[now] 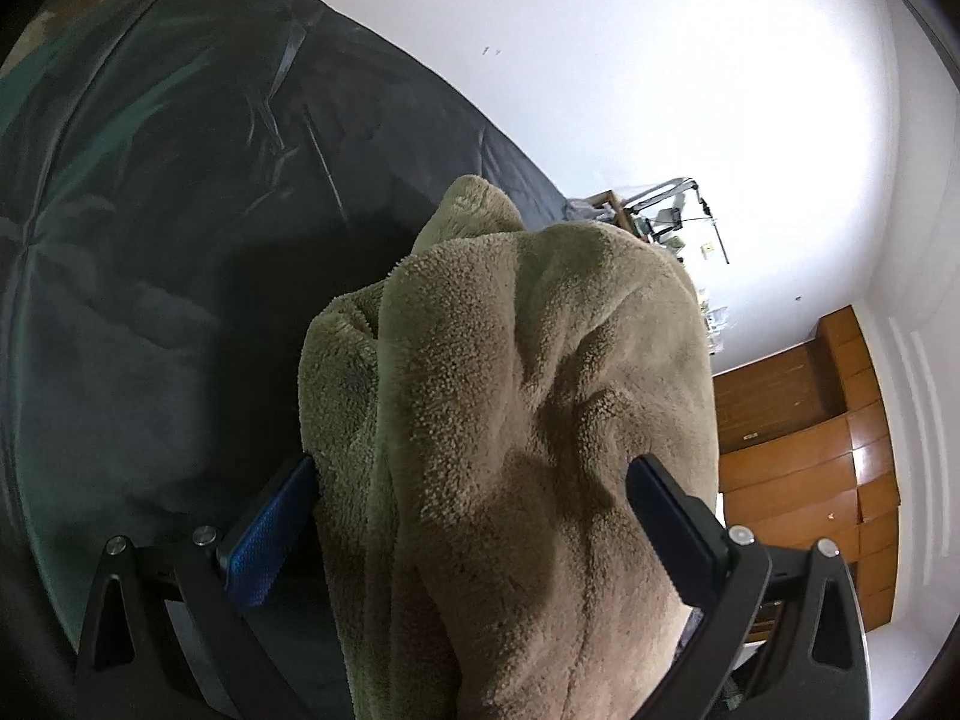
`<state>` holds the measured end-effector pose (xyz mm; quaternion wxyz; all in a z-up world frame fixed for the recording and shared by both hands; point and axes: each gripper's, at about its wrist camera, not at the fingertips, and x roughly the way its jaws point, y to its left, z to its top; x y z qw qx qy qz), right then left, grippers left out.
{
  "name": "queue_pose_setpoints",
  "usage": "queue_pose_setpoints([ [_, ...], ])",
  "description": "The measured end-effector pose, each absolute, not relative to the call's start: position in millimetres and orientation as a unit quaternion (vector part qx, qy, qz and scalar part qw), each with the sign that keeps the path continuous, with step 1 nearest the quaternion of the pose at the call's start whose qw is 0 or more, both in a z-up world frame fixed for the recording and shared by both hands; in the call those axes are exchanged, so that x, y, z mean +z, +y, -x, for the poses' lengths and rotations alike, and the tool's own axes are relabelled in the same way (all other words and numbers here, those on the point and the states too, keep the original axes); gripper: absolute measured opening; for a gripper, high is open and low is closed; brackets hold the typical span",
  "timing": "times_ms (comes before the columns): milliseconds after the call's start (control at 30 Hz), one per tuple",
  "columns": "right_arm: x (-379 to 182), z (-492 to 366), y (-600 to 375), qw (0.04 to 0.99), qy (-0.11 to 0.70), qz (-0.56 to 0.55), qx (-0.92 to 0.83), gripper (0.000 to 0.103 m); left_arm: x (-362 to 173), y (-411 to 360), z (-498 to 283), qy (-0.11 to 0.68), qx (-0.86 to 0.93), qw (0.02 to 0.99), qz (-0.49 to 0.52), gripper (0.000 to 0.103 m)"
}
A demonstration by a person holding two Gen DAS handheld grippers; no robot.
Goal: Fold clothes
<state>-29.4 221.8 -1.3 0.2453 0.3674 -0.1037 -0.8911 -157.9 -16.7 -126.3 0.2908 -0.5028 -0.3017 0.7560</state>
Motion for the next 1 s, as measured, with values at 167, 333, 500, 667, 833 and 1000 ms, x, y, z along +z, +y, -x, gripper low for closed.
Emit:
queue_pose_setpoints([
  [167,16.0,36.7,225.2,0.223,-0.094,-0.353,-0.904,0.067,-127.3,-12.8,160.4,-0.292,0.758,0.3,0.5,0.102],
  [333,19.9,49.8,228.9,0.197,-0.092,-0.349,-0.912,0.072,-128.2,-23.2,158.5,-0.292,0.753,0.312,0.501,0.102],
  [500,23.9,62.9,232.5,0.171,-0.089,-0.345,-0.919,0.073,-127.7,-17.8,159.9,-0.276,0.744,0.338,0.505,0.102],
  [667,21.7,62.8,230.8,0.171,-0.084,-0.344,-0.92,0.074,-124.9,0.6,163.5,-0.257,0.739,0.358,0.51,0.102],
  [833,20.2,60.4,232.0,0.173,-0.085,-0.341,-0.92,0.074,-121.4,-4.7,151.0,-0.223,0.76,0.337,0.509,0.102],
  [1000,18.3,58.6,230.5,0.172,-0.079,-0.338,-0.922,0.075,-111.6,10.4,136.7,-0.148,0.801,0.297,0.498,0.102],
])
